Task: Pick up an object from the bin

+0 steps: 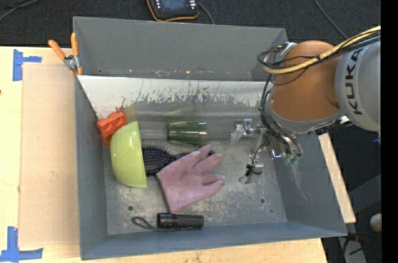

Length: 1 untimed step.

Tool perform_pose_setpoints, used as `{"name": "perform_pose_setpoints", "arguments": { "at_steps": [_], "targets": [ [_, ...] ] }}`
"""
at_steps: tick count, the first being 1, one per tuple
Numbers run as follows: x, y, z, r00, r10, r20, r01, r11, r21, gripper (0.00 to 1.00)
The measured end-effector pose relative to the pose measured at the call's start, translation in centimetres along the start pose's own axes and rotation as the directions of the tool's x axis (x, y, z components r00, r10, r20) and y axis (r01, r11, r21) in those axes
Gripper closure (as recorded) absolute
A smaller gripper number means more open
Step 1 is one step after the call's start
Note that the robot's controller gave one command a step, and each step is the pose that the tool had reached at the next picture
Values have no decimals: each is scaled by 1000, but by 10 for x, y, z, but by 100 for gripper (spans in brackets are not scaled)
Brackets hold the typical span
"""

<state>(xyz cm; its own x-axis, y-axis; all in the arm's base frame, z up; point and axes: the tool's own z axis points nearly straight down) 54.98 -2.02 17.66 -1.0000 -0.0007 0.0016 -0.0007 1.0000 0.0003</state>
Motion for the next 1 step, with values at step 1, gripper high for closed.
{"name": "perform_pose_setpoints", "arguments": {
  "at_steps": [1],
  "targets": [
    [0,0,0,1000,0,0,0,1000,0,0]
  ]
}}
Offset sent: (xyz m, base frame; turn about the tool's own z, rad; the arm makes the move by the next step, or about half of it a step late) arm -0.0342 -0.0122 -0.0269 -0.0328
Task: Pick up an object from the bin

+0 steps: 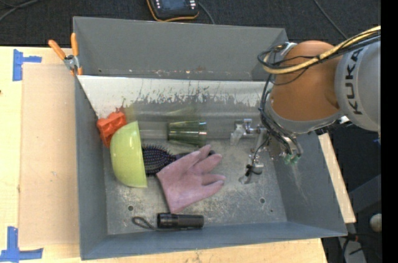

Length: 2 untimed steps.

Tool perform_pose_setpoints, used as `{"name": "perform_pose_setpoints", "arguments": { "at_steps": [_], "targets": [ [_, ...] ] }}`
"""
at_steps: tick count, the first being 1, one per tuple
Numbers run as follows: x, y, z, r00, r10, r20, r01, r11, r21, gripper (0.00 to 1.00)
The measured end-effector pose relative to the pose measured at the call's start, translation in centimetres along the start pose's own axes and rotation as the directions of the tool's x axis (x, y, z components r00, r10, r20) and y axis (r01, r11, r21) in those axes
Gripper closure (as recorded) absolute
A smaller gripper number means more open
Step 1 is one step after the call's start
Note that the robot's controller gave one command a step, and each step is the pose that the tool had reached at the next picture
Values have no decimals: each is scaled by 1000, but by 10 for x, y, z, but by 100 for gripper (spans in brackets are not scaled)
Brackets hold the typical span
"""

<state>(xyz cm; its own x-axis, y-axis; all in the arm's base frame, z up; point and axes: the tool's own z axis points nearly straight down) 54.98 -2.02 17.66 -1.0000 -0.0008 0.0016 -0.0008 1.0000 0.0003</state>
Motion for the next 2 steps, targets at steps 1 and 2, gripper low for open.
{"name": "perform_pose_setpoints", "arguments": {
  "at_steps": [1,2],
  "targets": [
    [36,-12,29,1000,-31,-7,31,1000,-1,0],
    [37,-7,9,1000,-28,-12,28,1000,-2,0]
  ]
}}
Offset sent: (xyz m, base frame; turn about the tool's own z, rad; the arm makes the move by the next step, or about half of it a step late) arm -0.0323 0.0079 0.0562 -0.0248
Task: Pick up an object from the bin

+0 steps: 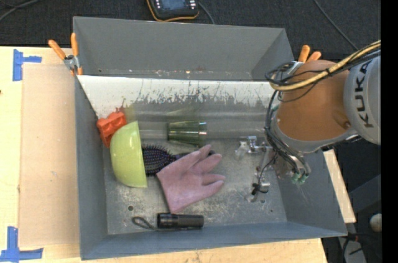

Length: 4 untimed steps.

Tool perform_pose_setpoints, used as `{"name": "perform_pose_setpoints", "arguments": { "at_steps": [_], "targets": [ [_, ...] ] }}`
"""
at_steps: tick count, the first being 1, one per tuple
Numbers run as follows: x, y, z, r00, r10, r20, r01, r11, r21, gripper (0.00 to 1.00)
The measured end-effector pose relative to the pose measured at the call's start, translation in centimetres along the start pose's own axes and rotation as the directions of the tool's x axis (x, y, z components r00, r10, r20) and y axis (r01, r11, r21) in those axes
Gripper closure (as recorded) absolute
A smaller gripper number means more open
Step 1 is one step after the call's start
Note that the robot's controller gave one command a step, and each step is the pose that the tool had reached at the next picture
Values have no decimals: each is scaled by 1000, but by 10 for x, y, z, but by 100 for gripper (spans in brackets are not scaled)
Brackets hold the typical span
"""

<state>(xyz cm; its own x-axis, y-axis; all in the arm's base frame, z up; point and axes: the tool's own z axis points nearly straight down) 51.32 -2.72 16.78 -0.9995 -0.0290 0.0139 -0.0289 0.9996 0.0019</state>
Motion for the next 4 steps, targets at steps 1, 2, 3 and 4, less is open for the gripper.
{"name": "perform_pose_setpoints", "arguments": {
  "at_steps": [1,2,3,4],
  "targets": [
    [-16,17,6,994,-110,5,110,994,0,0],
    [-34,23,-79,999,-32,8,32,999,-1,0],
    [-25,22,-6,994,111,3,-111,994,-1,0],
    [18,26,-33,996,83,12,-83,997,-1,0]
  ]
}}
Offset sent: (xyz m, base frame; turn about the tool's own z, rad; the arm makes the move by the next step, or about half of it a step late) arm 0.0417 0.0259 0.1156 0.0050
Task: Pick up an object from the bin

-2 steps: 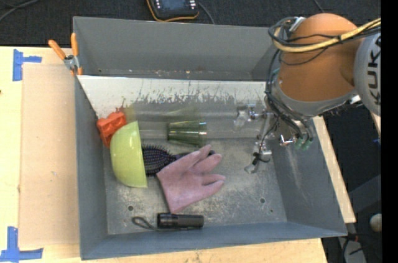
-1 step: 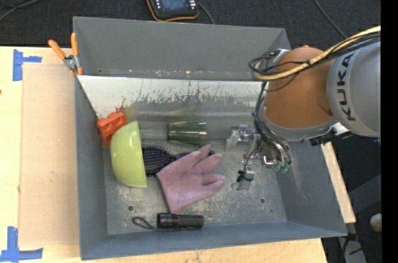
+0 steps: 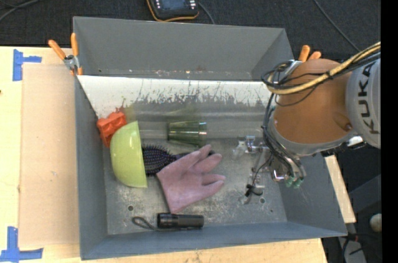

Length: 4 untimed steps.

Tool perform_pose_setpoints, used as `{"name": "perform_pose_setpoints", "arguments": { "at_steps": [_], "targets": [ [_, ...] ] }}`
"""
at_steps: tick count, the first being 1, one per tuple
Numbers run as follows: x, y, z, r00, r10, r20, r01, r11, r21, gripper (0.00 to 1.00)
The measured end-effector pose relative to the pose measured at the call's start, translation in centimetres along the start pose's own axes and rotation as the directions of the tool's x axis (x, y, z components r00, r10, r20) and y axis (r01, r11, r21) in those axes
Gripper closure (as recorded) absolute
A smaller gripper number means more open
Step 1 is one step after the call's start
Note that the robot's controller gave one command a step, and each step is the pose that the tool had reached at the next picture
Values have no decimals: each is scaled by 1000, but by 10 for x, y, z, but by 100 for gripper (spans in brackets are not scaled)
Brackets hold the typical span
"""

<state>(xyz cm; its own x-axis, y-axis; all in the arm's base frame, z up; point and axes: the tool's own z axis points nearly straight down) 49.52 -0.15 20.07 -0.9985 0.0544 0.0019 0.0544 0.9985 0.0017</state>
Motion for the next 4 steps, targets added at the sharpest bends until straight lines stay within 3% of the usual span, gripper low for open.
{"name": "perform_pose_setpoints", "arguments": {
  "at_steps": [1,2,3,4],
  "targets": [
    [-38,33,83,999,-43,-4,43,999,-1,0],
    [-6,28,69,998,-69,-3,69,998,0,0],
    [-8,25,56,998,-66,4,66,998,-1,0],
    [-22,-55,94,987,-160,-4,160,987,2,0]
  ]
}}
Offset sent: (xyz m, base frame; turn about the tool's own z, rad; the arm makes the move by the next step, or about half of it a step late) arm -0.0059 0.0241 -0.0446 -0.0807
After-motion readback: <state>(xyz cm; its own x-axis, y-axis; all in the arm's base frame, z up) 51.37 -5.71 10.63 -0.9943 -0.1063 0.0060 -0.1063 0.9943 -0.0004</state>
